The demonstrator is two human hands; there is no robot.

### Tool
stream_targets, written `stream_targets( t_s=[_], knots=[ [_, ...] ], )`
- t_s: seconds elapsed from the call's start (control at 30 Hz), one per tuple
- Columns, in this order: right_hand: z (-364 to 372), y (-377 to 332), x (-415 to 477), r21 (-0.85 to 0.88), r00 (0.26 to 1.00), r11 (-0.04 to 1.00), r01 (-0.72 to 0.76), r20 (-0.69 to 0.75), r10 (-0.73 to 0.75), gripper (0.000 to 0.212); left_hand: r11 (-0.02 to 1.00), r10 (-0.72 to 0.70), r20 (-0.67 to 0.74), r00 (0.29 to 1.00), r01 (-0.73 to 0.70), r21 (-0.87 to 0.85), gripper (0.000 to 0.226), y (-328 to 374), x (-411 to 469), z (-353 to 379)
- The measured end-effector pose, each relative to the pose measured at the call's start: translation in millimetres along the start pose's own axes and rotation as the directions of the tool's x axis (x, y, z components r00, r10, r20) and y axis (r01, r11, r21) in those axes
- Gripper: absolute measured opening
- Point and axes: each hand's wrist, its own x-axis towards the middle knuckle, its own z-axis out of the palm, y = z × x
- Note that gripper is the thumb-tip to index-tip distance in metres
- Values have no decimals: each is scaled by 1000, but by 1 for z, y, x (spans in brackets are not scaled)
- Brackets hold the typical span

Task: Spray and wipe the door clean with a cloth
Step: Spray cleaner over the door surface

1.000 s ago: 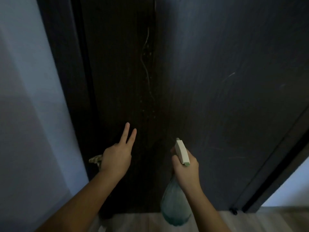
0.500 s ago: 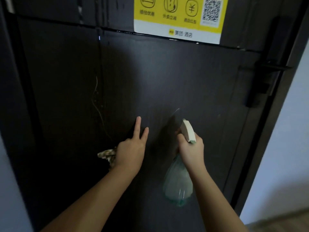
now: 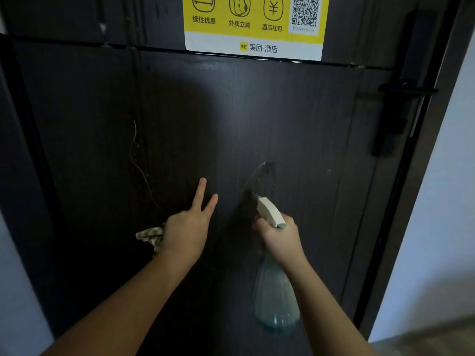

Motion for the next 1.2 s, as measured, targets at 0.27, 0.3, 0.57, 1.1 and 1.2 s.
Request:
stream_targets(
  t_s=[0.27, 0.3, 0.57, 1.1, 1.2],
  knots=[
    [-9, -10, 16, 34, 983, 994, 101, -155, -94, 9, 999, 17, -10, 1000, -17, 27, 86, -2, -1, 1],
    [-9, -14, 21, 43, 982, 993, 109, -160, -101, 11, 1000, 13, -9, 1000, -13, 20, 86, -2, -1, 2],
    [1, -13, 25, 13, 995, 998, 55, -84, -54, 17, 1000, -4, 9, 1000, 4, -5, 89, -3, 1, 1],
    [4, 5, 14, 22, 999, 1000, 20, -39, -20, 10, 1000, -17, 9, 1000, 17, -8, 90, -3, 1, 2],
    [7, 15, 5, 24, 1000, 1000, -5, -13, 5, 8, 1000, -19, 20, 1000, 19, 1, 91, -1, 1, 0]
  ],
)
